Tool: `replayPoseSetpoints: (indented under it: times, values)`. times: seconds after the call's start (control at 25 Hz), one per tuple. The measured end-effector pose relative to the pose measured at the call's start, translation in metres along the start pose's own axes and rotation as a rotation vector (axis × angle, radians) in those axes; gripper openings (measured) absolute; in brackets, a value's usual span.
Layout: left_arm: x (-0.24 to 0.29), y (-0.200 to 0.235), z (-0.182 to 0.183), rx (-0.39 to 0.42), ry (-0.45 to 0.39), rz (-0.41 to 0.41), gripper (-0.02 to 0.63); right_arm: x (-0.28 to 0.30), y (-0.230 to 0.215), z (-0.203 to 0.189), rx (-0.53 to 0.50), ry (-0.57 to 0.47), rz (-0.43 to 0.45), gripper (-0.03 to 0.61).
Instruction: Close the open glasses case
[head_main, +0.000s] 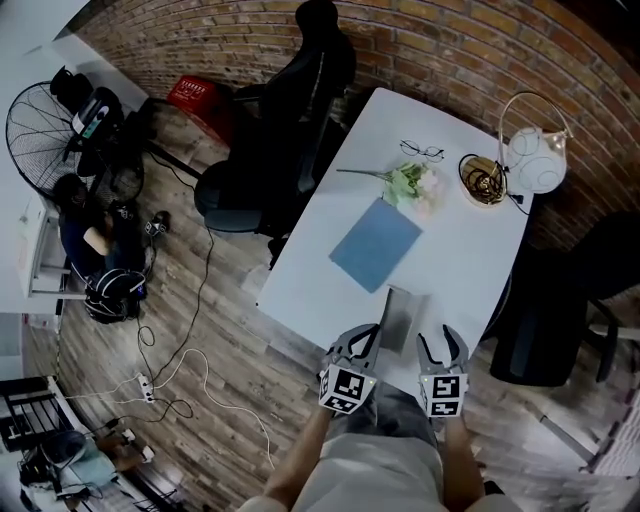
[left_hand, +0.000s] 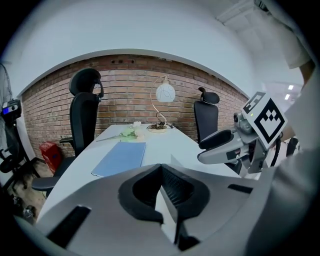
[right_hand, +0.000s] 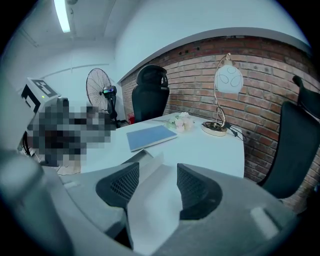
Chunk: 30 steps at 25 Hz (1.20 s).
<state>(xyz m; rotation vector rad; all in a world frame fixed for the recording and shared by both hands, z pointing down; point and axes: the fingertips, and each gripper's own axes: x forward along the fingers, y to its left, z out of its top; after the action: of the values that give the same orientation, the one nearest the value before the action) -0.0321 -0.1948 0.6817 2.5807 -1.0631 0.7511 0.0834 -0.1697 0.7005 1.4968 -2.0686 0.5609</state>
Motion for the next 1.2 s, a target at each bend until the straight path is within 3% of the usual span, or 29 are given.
replayPoseSetpoints:
  times: [1.2]
  values:
    - [0.045, -0.04, -0.036, 0.031, 0.095, -0.15, 0.003, 0.022, 0.005, -0.029, 0.039, 0.065, -0.006, 0.239]
